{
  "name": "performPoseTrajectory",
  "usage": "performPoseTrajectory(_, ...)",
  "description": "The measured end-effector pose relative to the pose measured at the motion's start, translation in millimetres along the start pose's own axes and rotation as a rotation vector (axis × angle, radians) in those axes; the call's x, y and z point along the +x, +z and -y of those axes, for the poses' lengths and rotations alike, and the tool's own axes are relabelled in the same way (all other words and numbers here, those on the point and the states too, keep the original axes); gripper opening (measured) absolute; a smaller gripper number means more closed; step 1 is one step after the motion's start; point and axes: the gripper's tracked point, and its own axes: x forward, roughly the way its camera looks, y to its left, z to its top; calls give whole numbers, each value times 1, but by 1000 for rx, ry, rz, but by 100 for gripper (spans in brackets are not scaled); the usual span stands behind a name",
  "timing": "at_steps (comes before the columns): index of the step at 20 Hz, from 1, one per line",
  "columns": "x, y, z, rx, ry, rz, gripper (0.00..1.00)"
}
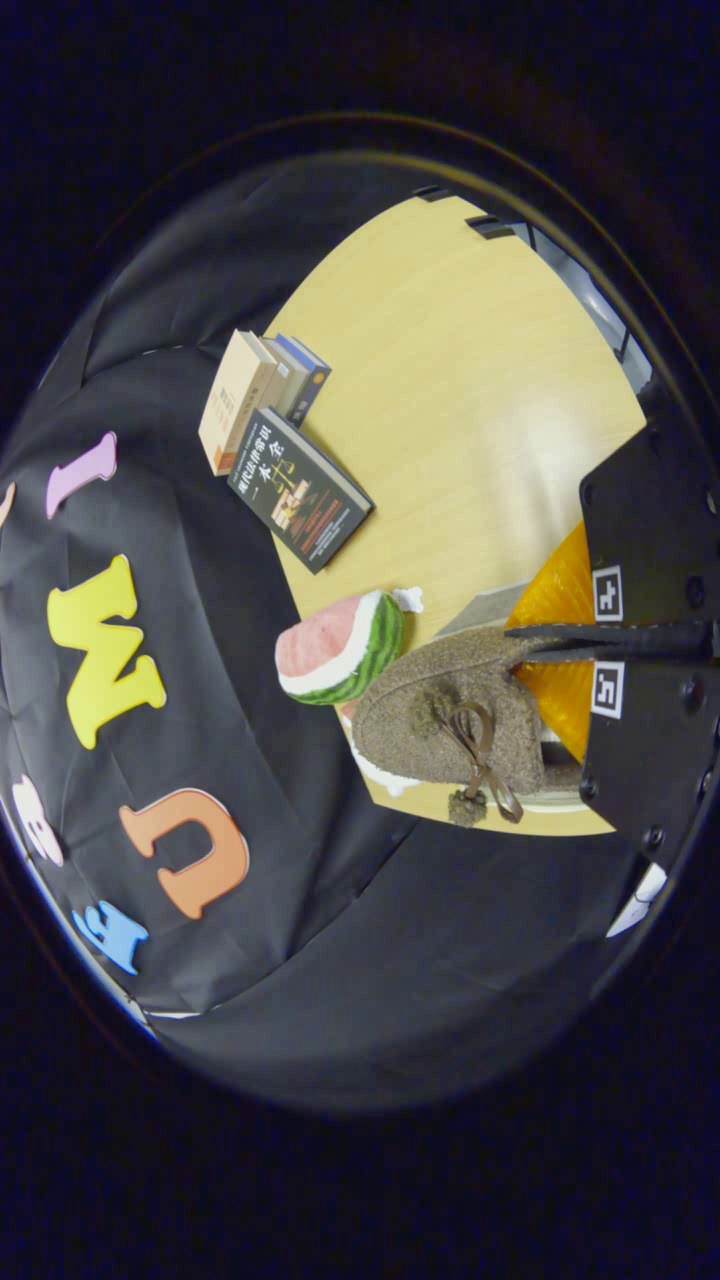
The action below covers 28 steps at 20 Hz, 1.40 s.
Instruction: Open the storage box then place both shoes into the box .Put the left shoe in first, then the right shoe, with the right side of both shoes facing outward in a uniform manner.
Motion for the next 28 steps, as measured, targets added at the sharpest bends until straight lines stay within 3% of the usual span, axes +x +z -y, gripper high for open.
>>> performPoseTrajectory(13,47,-49,10,-84,-194,-71,2)
performPoseTrajectory(17,49,-55,5,-87,-182,-82,12)
performPoseTrajectory(20,45,-42,0,-115,-167,-38,12)
performPoseTrajectory(23,37,-32,0,-138,-156,-2,25)
performPoseTrajectory(26,22,-18,-4,-178,-130,50,30)
performPoseTrajectory(28,5,-14,-13,-209,-98,92,41)
